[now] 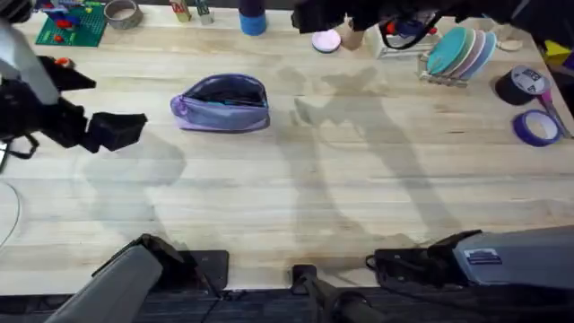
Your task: Unzip the bag, pick up the pens from the table one at a time and place them inside, then zip the bag closed.
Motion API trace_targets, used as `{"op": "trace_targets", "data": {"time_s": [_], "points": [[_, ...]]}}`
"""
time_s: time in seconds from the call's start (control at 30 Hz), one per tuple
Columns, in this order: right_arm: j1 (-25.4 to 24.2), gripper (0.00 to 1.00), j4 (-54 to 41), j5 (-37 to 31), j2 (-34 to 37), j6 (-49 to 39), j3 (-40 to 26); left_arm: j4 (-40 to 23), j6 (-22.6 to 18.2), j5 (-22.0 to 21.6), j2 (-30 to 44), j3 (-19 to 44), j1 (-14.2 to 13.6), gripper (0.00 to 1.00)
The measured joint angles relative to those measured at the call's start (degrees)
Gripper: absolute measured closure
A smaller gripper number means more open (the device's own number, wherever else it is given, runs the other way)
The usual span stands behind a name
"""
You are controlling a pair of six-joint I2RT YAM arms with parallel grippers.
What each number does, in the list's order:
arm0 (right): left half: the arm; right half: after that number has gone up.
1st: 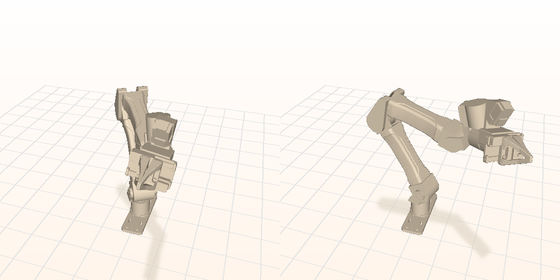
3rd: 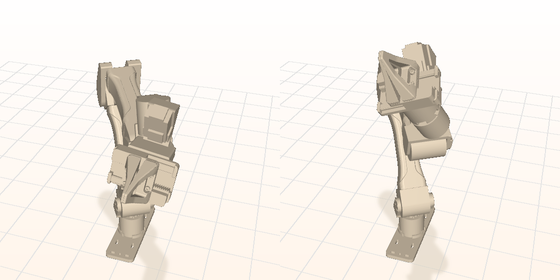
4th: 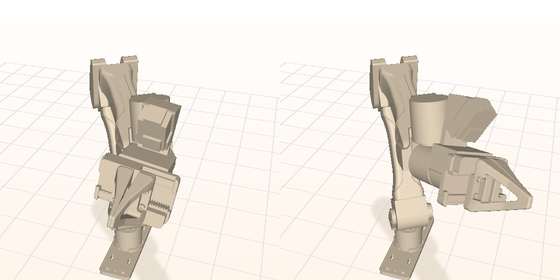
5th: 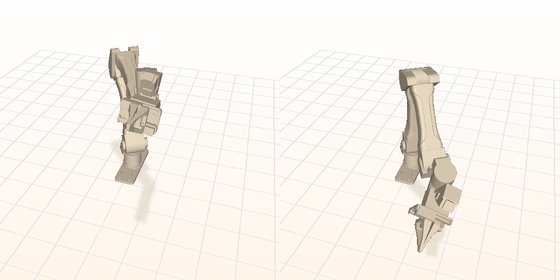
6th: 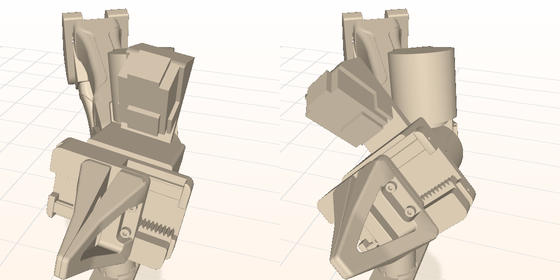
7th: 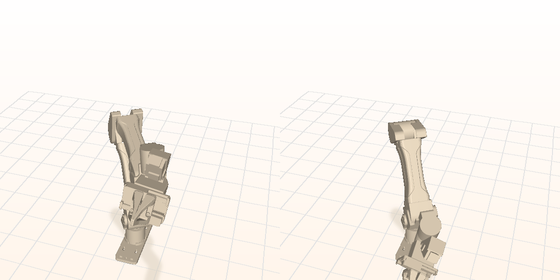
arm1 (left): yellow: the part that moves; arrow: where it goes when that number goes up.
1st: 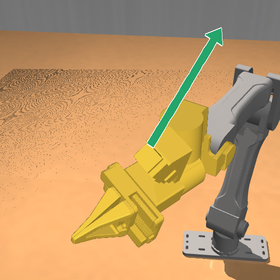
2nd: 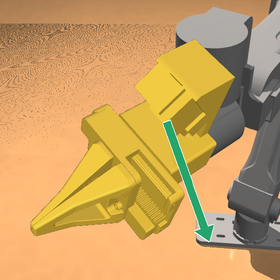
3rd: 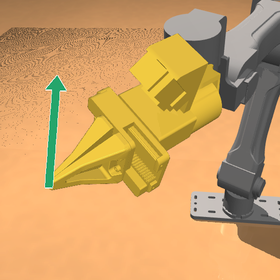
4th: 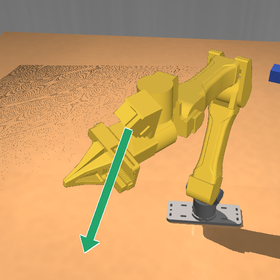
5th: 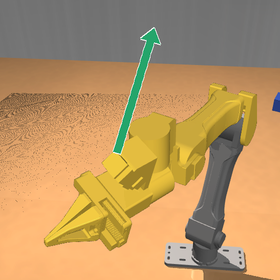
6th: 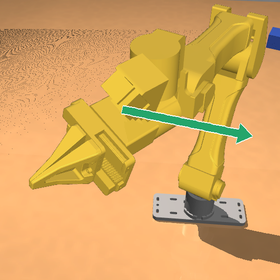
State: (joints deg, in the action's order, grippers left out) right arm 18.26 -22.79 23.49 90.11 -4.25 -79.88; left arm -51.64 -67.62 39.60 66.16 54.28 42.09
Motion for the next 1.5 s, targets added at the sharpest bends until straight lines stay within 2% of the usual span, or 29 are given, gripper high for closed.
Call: {"op": "trace_targets", "data": {"time_s": [0.13, 0.23, 0.3, 0.33, 0.6, 0.97, 1.17, 1.33, 1.5], "points": [[1.98, 0.005, -0.35, -2.21, -0.24, 0.00, 0.00, 0.64, -3.57, 3.97, 2.82, 0.00, 4.01, 0.008], [4.43, 0.005, -0.42, -4.88, -0.92, 0.00, 0.00, 0.90, -6.27, 7.47, 6.15, 0.00, 5.92, 0.008], [5.82, 0.005, -0.42, -5.98, -1.59, 0.33, 0.00, 0.91, -7.98, 8.92, 8.71, 0.00, 6.33, 0.007], [7.56, 0.005, -0.44, -6.87, -2.65, 2.61, 0.00, 0.90, -10.73, 10.44, 11.88, 0.00, 6.34, 0.007], [11.23, 0.005, -4.04, -7.70, -3.26, 13.93, 0.00, 1.69, -18.01, 13.09, 17.19, 0.00, 6.34, 0.008], [19.27, 0.005, -4.70, -7.85, -3.26, 27.43, 0.00, 4.99, -20.11, 15.26, 25.01, 0.00, 6.34, 0.008], [23.50, 0.005, -4.70, -7.85, -3.28, 35.40, 0.00, 5.01, -20.30, 15.62, 25.72, 0.00, 6.34, 0.008], [25.67, 0.005, -4.70, -7.83, -3.26, 41.13, 0.00, 5.05, -20.30, 16.03, 25.72, 0.00, 6.34, 0.008], [25.83, 0.004, -3.36, -7.87, -3.28, 45.98, 0.00, 5.14, -20.30, 16.15, 25.72, 0.00, 6.34, 0.008]]}}
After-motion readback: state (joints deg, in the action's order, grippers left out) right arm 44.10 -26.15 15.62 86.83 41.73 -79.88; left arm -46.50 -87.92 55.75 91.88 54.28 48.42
